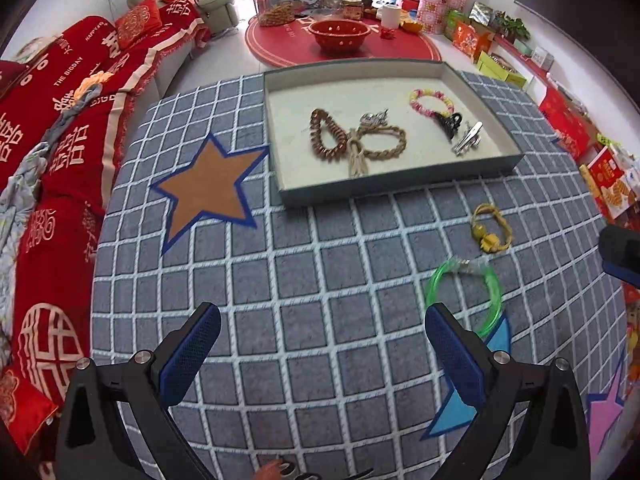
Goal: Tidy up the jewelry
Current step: 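Move both open tools back over the green bangle and yellow hair tie, then grasp the green glowing bangle with the left tool while the right tool grasps the yellow cord hair tie, then carry the green bangle into the tray with the left tool while the right tool carries the hair tie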
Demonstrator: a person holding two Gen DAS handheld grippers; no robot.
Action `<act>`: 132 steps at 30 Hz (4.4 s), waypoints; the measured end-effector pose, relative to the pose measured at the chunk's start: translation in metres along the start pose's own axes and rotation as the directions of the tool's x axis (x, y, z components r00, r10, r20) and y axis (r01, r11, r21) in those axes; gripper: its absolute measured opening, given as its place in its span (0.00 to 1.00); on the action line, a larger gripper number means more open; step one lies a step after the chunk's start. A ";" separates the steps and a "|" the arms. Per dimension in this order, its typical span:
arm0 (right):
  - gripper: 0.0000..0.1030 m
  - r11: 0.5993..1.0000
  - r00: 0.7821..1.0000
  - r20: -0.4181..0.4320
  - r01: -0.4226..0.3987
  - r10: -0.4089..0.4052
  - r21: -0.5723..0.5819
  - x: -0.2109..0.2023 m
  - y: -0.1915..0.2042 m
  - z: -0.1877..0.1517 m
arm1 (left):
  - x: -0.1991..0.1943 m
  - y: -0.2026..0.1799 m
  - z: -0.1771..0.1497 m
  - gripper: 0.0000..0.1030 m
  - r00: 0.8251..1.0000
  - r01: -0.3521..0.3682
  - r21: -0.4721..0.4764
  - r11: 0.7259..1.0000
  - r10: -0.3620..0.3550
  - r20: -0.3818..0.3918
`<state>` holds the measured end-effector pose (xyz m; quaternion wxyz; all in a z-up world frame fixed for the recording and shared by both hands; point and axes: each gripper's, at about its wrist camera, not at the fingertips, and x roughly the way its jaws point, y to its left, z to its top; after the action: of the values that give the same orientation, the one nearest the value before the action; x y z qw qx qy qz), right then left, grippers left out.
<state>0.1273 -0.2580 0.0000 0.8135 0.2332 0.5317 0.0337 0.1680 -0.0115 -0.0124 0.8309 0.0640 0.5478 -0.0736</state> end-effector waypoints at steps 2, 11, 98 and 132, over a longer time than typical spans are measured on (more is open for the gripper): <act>1.00 1.000 1.000 -0.013 0.020 -0.020 0.000 -0.001 -0.002 -0.009 | 0.002 0.002 -0.008 1.00 1.000 -0.006 0.011 1.000 0.006 -0.013; 1.00 0.990 0.984 -0.108 0.144 -0.143 0.003 0.004 -0.019 -0.046 | 0.013 0.000 -0.040 1.00 0.993 0.057 -0.023 0.998 -0.060 -0.104; 0.13 0.975 0.971 -0.197 0.096 -0.136 -0.202 0.088 -0.004 0.027 | 0.092 -0.111 0.011 0.54 0.992 0.057 0.002 0.998 -0.057 -0.110; 0.13 0.998 0.980 -0.190 0.047 -0.054 -0.038 0.027 -0.030 -0.009 | 0.024 -0.036 0.000 0.19 0.988 0.143 -0.042 0.989 -0.145 -0.044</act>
<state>0.1256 -0.2735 -0.0386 0.7631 0.2016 0.6125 0.0441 0.1704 -0.0486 -0.0355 0.8114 0.0098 0.5717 -0.1213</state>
